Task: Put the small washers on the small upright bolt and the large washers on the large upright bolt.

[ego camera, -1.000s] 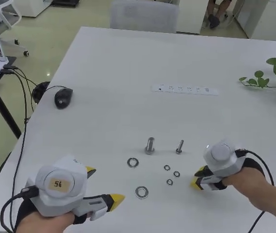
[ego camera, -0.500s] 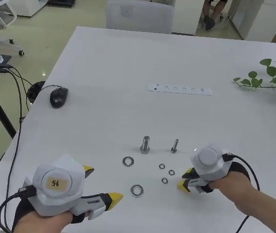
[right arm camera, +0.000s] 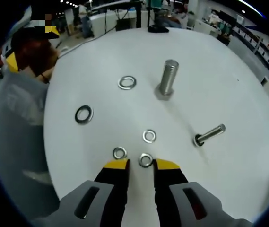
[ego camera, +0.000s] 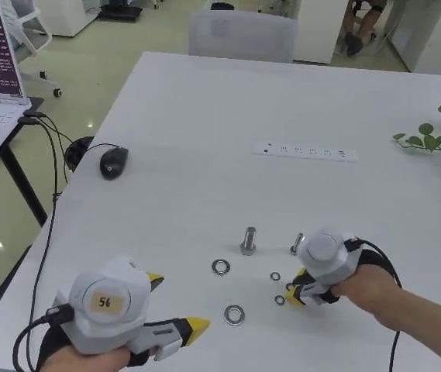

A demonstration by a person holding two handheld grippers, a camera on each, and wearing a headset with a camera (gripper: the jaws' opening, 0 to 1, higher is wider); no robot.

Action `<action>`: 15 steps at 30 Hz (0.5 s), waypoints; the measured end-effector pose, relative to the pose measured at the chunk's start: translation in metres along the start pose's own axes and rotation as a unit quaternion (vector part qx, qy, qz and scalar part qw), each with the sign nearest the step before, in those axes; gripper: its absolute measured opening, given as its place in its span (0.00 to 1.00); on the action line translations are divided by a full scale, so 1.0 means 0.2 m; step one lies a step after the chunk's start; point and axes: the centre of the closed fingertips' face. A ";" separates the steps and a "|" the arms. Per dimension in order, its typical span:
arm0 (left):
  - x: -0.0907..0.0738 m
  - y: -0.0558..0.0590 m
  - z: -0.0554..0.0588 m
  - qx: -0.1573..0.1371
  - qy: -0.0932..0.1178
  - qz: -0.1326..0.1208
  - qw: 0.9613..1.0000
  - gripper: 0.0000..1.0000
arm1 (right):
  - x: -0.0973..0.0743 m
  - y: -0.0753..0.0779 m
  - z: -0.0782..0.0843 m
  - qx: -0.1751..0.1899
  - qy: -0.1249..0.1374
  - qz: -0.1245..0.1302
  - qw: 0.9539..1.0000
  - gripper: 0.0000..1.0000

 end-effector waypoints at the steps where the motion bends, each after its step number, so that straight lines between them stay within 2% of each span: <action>1: 0.00 0.00 0.00 0.000 0.000 0.000 1.000 0.59 | 0.00 0.00 0.00 -0.001 -0.001 0.000 1.000 0.22; 6: 0.01 0.02 0.00 0.004 -0.002 0.006 1.000 0.58 | 0.00 0.00 0.00 -0.002 -0.004 -0.003 1.000 0.21; 10: 0.02 0.02 0.01 0.005 -0.002 0.007 1.000 0.58 | 0.00 0.00 0.00 -0.007 -0.003 -0.002 1.000 0.15; 15: 0.01 0.02 0.00 0.005 -0.001 0.006 1.000 0.58 | 0.00 0.00 0.00 -0.009 -0.004 0.001 1.000 0.14</action>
Point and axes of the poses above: the centre of the closed fingertips' face, and the gripper's own axes: x roughly forward along the fingers, y roughly to its right, z roughly out of its underside, and after that the axes turned 6 degrees about -y, right-handed
